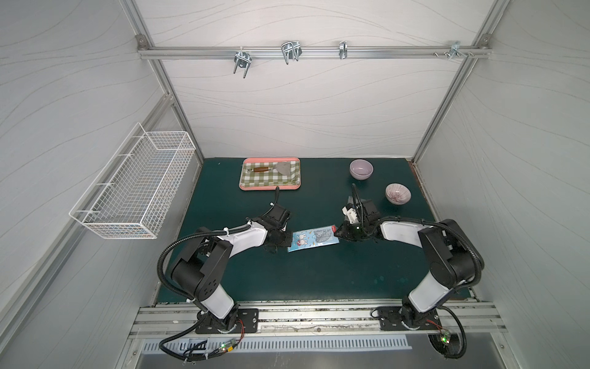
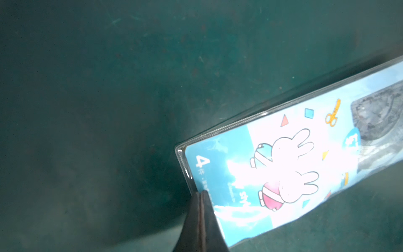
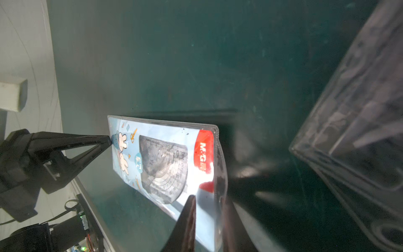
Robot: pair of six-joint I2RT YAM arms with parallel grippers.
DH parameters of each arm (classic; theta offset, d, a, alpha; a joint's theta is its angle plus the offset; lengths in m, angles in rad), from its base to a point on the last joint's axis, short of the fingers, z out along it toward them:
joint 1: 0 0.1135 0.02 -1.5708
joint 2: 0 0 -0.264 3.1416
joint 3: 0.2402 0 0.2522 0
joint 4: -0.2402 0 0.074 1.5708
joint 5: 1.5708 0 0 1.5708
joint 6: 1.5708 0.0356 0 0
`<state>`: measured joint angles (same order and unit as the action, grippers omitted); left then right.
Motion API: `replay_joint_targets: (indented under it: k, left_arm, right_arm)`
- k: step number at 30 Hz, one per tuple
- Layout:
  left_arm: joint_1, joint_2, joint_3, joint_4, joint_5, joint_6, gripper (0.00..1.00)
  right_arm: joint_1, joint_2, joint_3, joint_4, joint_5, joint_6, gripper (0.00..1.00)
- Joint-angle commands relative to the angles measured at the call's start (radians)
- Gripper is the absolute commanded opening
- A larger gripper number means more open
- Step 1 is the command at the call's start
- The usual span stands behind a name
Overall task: Open the ruler set and take out the ruler
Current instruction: Pick up the ruler set bag from the center of the board.
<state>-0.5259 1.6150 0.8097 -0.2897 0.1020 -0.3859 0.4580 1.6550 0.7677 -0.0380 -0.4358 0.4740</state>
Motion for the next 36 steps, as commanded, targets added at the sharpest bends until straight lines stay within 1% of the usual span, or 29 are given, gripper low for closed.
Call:
replay_joint_targets:
  k: [1,3,6,8,14,19,20,21,23,25,26,31,33,36]
  left_arm:
    - [-0.003,0.042,0.017,0.025,0.018,-0.005,0.00]
    - [-0.002,0.043,0.013,0.030,0.020,-0.005,0.00]
    - [-0.002,0.043,0.011,0.034,0.020,-0.006,0.00]
    - [-0.003,0.038,0.009,0.032,0.018,-0.005,0.00]
    - [-0.003,-0.009,0.011,0.018,-0.007,0.004,0.00]
    - [-0.003,-0.077,0.024,-0.019,-0.046,0.012,0.00]
    - [-0.003,-0.096,0.029,-0.029,-0.059,0.011,0.06]
    - [-0.003,-0.115,0.029,-0.033,-0.069,0.013,0.15]
    - [-0.002,-0.165,0.029,-0.036,-0.099,0.016,0.45]
    - [-0.003,-0.218,0.020,-0.027,-0.128,0.023,0.67]
    - [-0.002,-0.239,0.016,-0.019,-0.146,0.026,0.74]
    - [-0.003,-0.340,0.001,0.033,-0.216,0.078,1.00]
    - [-0.002,-0.366,-0.006,0.071,-0.236,0.097,1.00]
    - [-0.003,-0.393,-0.053,0.189,-0.239,0.133,1.00]
  right_arm:
    - [0.008,-0.048,0.002,-0.035,0.007,-0.014,0.17]
    - [0.008,-0.063,0.004,-0.044,0.012,-0.017,0.11]
    - [0.008,-0.083,0.010,-0.058,0.013,-0.020,0.07]
    - [0.008,-0.097,0.014,-0.070,0.015,-0.020,0.01]
    - [0.008,-0.151,0.045,-0.123,0.022,-0.035,0.00]
    - [0.008,-0.187,0.113,-0.202,0.025,-0.070,0.00]
    - [0.008,-0.192,0.136,-0.223,0.026,-0.077,0.00]
    - [0.008,-0.195,0.152,-0.238,0.026,-0.082,0.00]
    - [0.008,-0.200,0.196,-0.276,0.028,-0.086,0.00]
    - [0.008,-0.199,0.234,-0.307,0.028,-0.083,0.00]
    - [0.008,-0.199,0.251,-0.317,0.023,-0.080,0.00]
    - [0.010,-0.188,0.333,-0.350,-0.003,-0.022,0.00]
    - [0.009,-0.187,0.357,-0.347,-0.013,0.018,0.00]
    - [0.010,-0.178,0.397,-0.349,-0.026,0.092,0.00]
